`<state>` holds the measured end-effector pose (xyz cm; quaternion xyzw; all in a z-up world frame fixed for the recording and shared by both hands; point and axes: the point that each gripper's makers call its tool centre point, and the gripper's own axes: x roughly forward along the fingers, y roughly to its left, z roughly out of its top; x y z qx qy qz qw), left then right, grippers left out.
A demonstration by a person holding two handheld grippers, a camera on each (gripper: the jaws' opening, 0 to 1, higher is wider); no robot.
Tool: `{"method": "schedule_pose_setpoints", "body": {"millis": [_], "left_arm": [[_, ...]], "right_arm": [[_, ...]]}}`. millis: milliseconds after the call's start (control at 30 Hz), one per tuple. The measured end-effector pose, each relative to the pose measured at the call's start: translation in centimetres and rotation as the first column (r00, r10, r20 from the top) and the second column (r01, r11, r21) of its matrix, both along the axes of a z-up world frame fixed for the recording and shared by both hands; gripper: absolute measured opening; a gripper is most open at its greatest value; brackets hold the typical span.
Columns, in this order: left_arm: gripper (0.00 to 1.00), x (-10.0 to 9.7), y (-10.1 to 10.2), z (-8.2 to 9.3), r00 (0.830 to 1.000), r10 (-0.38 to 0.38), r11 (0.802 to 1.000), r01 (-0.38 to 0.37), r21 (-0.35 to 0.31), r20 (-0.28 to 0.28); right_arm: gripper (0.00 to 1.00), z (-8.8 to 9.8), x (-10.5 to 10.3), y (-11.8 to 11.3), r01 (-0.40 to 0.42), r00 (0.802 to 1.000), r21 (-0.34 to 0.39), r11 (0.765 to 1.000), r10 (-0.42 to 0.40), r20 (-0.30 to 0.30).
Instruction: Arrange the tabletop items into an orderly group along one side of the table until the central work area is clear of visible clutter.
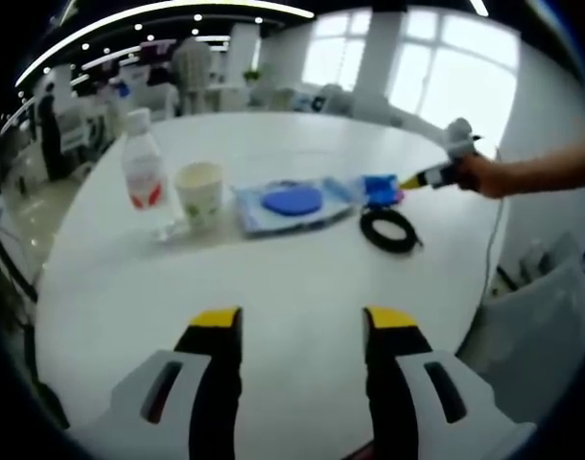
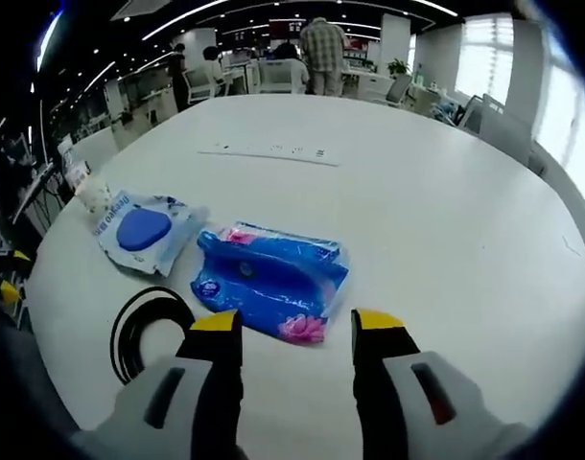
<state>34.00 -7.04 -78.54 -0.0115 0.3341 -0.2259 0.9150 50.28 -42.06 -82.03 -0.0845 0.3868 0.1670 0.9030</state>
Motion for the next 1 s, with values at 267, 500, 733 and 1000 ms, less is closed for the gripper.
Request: {"method": "schedule_pose_setpoints", "body": {"millis": [267,500,733,1000], "left_arm": [[0.47,0.0,0.0,0.1,1.0,-0.001,1.0,0.001,-0.001,0.004],[0.47,0.1,-0.1,0.1,1.0,-0.001,1.0,0.001,-0.005,0.004],[0.47,0.0,-0.1,0.2,1.0,0.001,1.0,-0.001,-0.006,0.005],[0.47,-0.1,0.2,0.3,1.0,0.009,1.0,-0.009,-0.008,0.005]], "right_arm": [[0.44,0.0,-0.9,1.6,-0.023,1.0,0.033,0.999,0.023,-0.006],[0.41,-0.2,-1.9,5.5,-0.118,0.993,0.071,0.991,0.119,-0.015],[0.39,-2.5,-3.2,8.1,-0.18,0.98,0.069,0.981,0.185,-0.075],[0.34,-4.2,-4.2,8.6,-0.188,0.974,0.064,0.98,0.194,-0.119]]}}
